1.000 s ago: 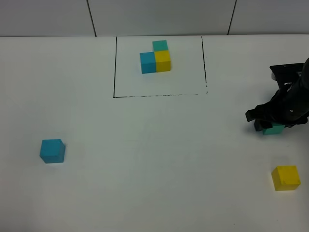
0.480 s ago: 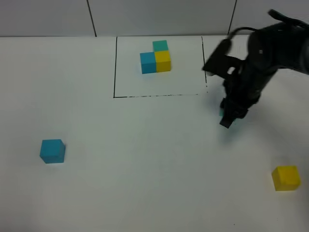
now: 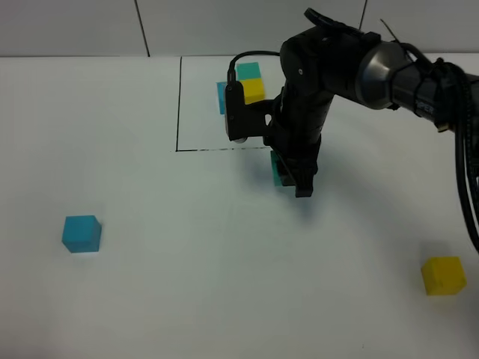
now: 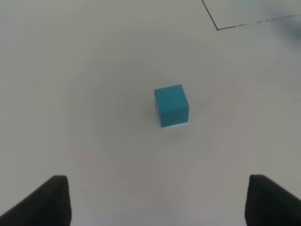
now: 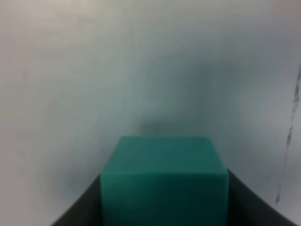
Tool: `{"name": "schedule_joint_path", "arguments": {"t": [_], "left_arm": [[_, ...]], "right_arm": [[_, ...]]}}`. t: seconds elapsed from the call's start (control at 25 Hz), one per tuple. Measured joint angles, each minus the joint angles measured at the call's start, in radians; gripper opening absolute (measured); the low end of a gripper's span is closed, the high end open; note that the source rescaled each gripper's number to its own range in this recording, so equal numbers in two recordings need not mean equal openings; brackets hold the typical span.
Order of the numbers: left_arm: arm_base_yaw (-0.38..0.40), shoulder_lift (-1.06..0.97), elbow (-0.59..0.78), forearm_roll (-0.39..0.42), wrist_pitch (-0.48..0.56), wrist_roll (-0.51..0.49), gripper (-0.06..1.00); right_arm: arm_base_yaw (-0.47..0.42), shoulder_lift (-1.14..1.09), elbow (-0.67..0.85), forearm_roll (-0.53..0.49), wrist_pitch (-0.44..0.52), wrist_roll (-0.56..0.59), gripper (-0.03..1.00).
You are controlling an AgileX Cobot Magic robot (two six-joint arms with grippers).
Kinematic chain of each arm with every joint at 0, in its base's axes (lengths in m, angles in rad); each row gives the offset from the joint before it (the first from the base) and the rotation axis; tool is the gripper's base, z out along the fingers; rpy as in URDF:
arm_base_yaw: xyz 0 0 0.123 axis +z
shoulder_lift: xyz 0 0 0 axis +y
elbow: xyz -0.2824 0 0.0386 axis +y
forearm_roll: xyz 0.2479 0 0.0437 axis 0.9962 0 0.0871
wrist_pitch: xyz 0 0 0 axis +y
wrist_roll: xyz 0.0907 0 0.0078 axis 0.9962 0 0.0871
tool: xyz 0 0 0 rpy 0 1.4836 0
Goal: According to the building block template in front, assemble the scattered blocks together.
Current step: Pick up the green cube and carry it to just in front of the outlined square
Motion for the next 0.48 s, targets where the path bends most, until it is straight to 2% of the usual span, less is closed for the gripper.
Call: {"name": "schedule_joint_path", "arguments": {"t": [0.2, 0.48], "left_arm": [[0.000, 0.000, 0.000, 0.000, 0.000, 0.000, 0.86], [0.000, 0.000, 0.000, 0.000, 0.000, 0.000, 0.86]], "right_arm": [[0.000, 0.055, -0.031, 0.011, -0.005, -0.071, 0.02], [-0.020, 0.108, -0.093, 0.026, -0.012, -0.078, 0.01]]}}
